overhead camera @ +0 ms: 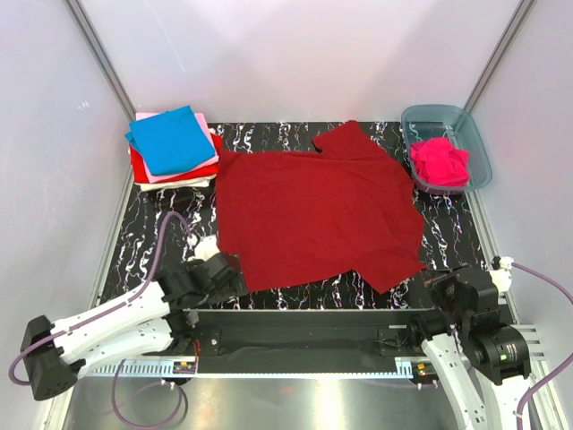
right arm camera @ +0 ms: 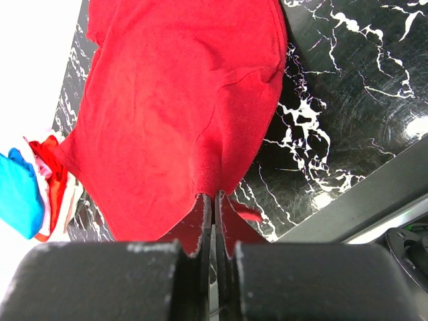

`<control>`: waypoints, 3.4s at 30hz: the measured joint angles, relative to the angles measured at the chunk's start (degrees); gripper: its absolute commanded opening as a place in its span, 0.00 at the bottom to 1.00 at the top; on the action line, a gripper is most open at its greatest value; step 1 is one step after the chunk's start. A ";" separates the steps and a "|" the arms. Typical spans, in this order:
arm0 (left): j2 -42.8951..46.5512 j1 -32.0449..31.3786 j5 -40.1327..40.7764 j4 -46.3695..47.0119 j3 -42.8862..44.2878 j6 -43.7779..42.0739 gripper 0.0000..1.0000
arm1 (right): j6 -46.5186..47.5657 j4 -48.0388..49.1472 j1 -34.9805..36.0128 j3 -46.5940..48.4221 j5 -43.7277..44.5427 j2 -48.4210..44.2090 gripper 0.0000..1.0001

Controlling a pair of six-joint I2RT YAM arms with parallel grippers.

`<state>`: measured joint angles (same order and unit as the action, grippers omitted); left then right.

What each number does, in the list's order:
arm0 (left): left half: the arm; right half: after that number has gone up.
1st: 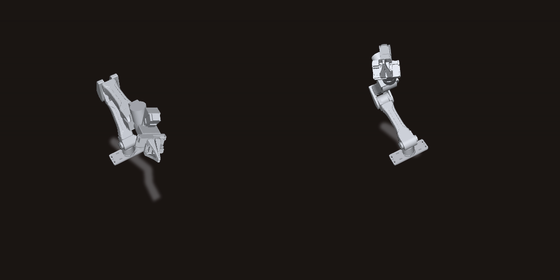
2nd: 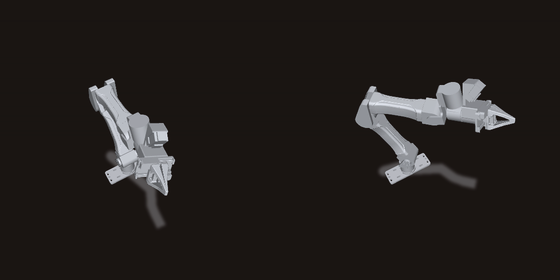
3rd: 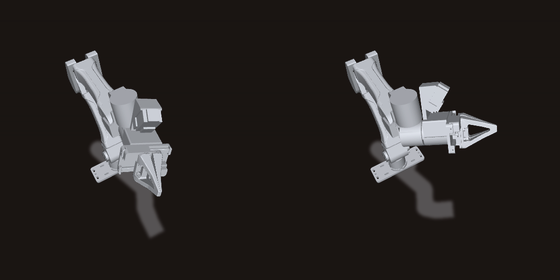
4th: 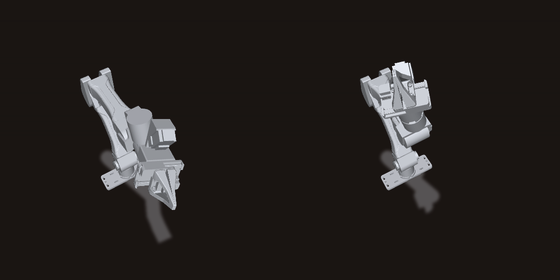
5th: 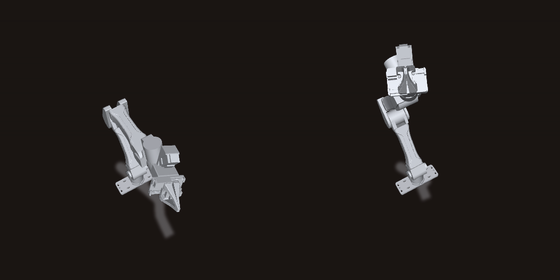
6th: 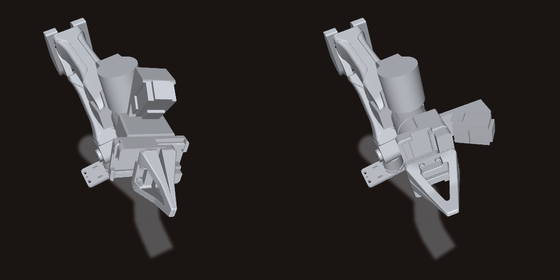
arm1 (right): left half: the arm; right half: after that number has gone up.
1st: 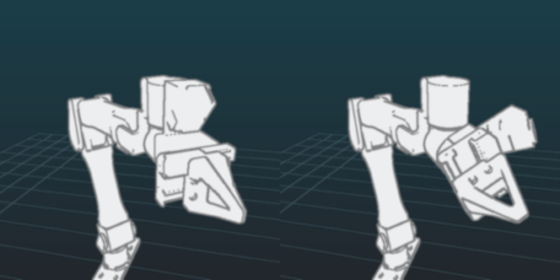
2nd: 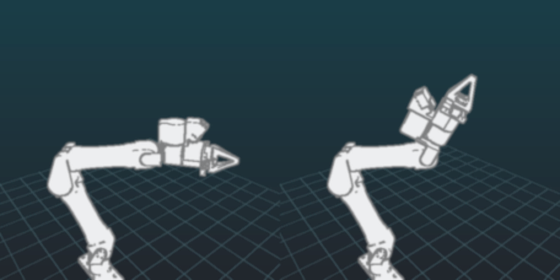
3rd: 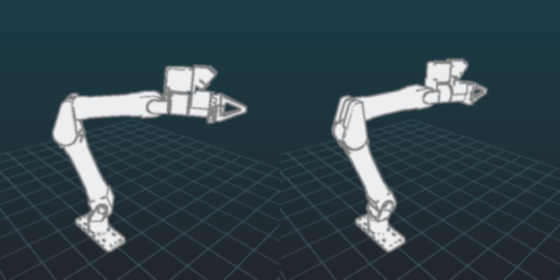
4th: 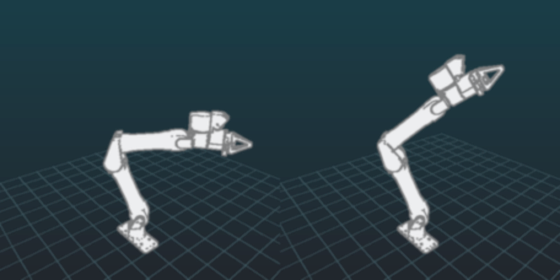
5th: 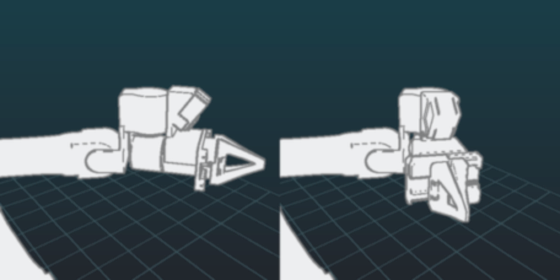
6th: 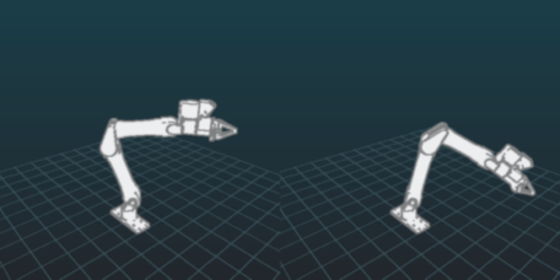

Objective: Fold and stack the t-shirts
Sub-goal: Flatten the tshirt out, then fold the tshirt

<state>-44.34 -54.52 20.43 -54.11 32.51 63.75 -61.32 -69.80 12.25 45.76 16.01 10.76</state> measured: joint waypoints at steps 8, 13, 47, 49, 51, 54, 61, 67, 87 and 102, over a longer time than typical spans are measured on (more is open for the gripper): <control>-8.33 0.02 -0.48 5.20 -3.76 3.02 0.93 | 1.53 0.17 0.00 -0.50 -0.48 0.17 0.00; -11.74 0.04 -0.48 7.23 -3.78 3.43 0.84 | 2.01 0.59 0.00 -1.16 -0.61 0.44 0.00; 5.86 1.09 -1.29 -2.05 0.09 2.60 0.00 | 2.78 -3.61 0.00 6.43 -3.72 -1.44 0.00; 8.31 1.09 -1.36 -4.70 1.33 2.58 0.00 | 2.78 -4.02 0.00 6.40 -4.35 -1.44 0.00; 9.42 1.09 -1.38 -7.23 2.84 2.56 0.00 | 2.78 -4.50 0.00 6.27 -5.25 -1.46 0.00; 9.44 1.09 -1.33 -9.60 5.14 2.08 0.02 | 2.86 -4.57 0.00 5.75 -6.64 -1.42 0.00; 1.14 2.99 -0.76 -10.95 11.50 -2.84 0.03 | 6.80 0.17 0.00 5.55 -10.84 7.65 0.00; -6.12 11.87 -4.28 -6.54 13.75 -10.75 0.01 | 13.51 8.26 0.00 6.32 -12.70 25.29 0.00; -30.99 38.84 -17.81 6.99 20.00 -33.05 0.00 | 29.14 27.91 -0.44 23.37 -9.46 67.17 0.00; -44.78 43.65 -21.62 10.10 25.64 -37.42 0.00 | 35.80 29.51 -5.51 36.20 -12.09 86.07 0.00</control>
<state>-89.12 -10.87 -1.19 -44.01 58.15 26.33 -25.52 -40.29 6.74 81.95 3.92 96.84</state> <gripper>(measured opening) 0.009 0.018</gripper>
